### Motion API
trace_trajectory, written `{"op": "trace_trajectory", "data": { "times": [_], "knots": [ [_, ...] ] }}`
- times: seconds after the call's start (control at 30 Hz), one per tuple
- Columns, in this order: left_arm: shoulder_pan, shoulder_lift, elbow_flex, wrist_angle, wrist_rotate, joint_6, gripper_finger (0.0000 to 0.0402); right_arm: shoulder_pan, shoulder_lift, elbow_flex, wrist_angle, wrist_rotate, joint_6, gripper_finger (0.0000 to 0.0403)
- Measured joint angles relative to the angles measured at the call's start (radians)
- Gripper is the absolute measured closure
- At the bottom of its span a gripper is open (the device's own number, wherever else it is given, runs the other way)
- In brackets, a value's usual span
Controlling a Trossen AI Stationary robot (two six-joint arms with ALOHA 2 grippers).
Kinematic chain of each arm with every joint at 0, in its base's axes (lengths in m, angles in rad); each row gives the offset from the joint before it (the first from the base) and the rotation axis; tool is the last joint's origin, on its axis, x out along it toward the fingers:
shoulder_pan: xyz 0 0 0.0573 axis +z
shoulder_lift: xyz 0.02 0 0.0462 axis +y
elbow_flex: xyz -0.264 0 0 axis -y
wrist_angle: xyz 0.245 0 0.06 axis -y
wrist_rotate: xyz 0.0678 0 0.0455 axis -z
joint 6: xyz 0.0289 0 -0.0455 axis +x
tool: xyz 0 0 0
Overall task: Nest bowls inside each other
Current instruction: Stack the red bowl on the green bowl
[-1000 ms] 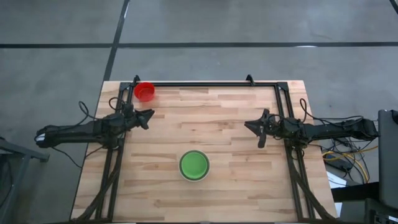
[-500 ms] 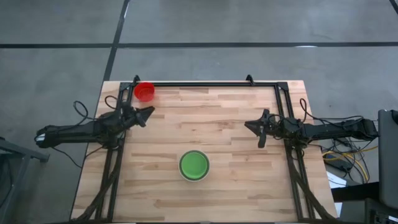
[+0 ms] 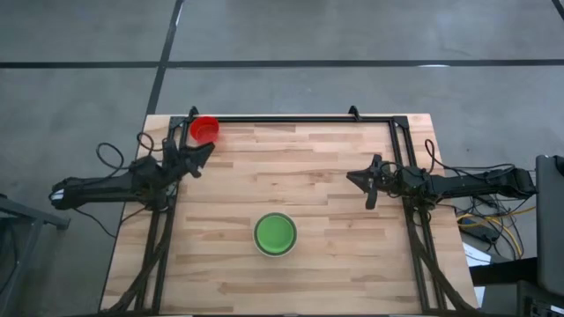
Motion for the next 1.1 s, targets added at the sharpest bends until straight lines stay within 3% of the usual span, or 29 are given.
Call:
{"op": "trace_trajectory", "data": {
  "times": [0.2, 0.5, 0.63, 0.9, 1.1],
  "knots": [
    [0.001, 0.007, 0.000, -0.070, -0.014, -0.014, 0.0280, 0.000, 0.000, 0.000, 0.000, 0.000, 0.000, 0.0349],
    [0.001, 0.010, 0.000, -0.170, -0.121, -0.030, 0.0280, 0.000, 0.000, 0.000, 0.000, 0.000, 0.000, 0.0349],
    [0.001, 0.009, 0.000, -0.173, -0.152, -0.104, 0.0280, 0.000, 0.000, 0.000, 0.000, 0.000, 0.000, 0.0349],
    [0.002, 0.010, 0.042, -0.237, -0.086, 0.171, 0.0280, 0.000, 0.000, 0.000, 0.000, 0.000, 0.000, 0.0349],
    [0.003, 0.037, 0.197, -0.473, -0.086, 0.254, 0.0280, 0.000, 0.000, 0.000, 0.000, 0.000, 0.000, 0.0349]
  ]
}}
